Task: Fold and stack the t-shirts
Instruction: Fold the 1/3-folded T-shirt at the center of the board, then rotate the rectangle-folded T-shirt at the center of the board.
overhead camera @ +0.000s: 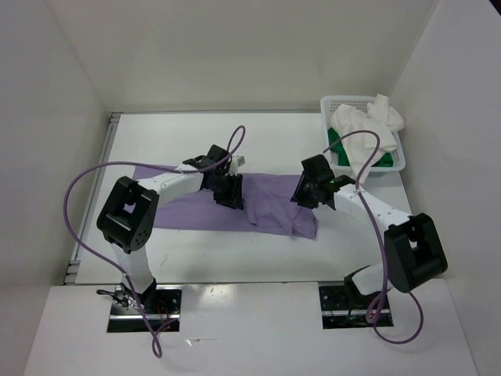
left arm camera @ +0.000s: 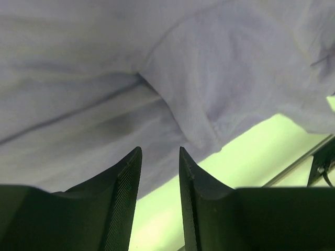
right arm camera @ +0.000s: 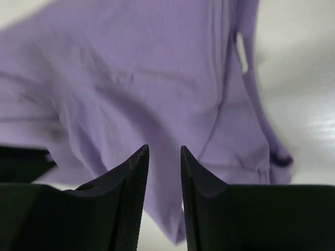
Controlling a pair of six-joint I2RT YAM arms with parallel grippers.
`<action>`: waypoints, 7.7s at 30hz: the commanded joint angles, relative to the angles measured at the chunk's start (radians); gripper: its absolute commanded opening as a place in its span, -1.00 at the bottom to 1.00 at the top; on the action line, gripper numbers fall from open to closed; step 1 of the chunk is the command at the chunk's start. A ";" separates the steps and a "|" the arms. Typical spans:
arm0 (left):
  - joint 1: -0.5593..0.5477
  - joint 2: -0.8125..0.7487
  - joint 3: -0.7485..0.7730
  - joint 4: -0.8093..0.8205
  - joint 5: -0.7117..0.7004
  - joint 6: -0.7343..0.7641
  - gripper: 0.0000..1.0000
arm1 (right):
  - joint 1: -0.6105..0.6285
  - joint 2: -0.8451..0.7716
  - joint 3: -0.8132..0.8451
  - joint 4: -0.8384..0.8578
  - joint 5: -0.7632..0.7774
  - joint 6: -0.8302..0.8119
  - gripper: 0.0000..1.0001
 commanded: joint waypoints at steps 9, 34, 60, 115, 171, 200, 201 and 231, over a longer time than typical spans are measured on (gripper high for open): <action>-0.071 -0.071 -0.084 0.099 0.112 -0.088 -0.03 | -0.091 0.146 0.098 0.161 0.209 -0.015 -0.24; -0.099 -0.020 -0.131 0.176 0.059 -0.167 0.04 | -0.100 0.218 0.015 0.172 0.120 -0.063 -0.48; -0.128 -0.080 -0.101 0.133 0.017 -0.188 -0.92 | -0.133 0.270 0.161 0.152 0.203 -0.100 -0.95; 0.697 0.197 0.053 0.190 -0.263 -0.153 -0.56 | 0.010 0.428 0.169 0.274 0.019 -0.094 -0.99; 0.470 -0.392 -0.118 -0.022 -0.078 -0.107 -0.83 | 0.021 0.790 0.659 0.202 0.067 -0.176 -0.92; 0.433 -0.535 -0.105 -0.033 -0.044 -0.130 -0.89 | 0.358 0.205 0.298 0.315 -0.075 0.046 -0.53; 0.433 -0.551 -0.105 -0.049 -0.058 -0.130 -0.89 | 0.433 0.225 0.278 0.367 -0.075 0.120 -0.53; 0.453 -0.731 -0.203 -0.260 -0.268 -0.185 -0.46 | 0.759 0.946 0.650 0.580 0.108 0.558 -0.53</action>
